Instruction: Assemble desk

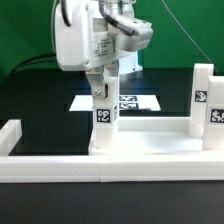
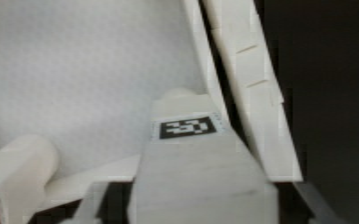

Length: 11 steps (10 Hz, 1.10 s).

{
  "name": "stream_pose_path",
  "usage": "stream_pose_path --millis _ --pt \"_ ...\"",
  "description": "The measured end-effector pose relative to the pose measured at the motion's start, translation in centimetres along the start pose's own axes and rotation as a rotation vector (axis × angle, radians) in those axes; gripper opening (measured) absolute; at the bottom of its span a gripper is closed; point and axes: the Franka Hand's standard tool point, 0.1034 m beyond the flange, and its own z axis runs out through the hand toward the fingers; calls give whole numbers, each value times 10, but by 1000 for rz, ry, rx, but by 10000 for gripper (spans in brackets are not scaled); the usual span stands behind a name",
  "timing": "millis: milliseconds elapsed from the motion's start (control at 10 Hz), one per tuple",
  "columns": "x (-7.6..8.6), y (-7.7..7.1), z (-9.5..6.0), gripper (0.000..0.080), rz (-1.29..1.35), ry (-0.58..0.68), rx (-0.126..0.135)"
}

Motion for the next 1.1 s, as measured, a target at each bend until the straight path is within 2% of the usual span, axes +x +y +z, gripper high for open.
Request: stream_pose_path --millis 400,500,600,700,800,900,1100 --pt "0 1 0 304 18 7 -2" --pt "0 0 -1 367 10 5 -1" --pt "-3 -1 -6 546 -11 -2 3" --pt "-6 -2 -14 546 -31 -13 1" --pt "-14 -2 -27 626 -48 -31 1" --pt "-24 -5 -44 644 -60 -52 17" --pt "-23 -3 -38 649 -66 -44 13"
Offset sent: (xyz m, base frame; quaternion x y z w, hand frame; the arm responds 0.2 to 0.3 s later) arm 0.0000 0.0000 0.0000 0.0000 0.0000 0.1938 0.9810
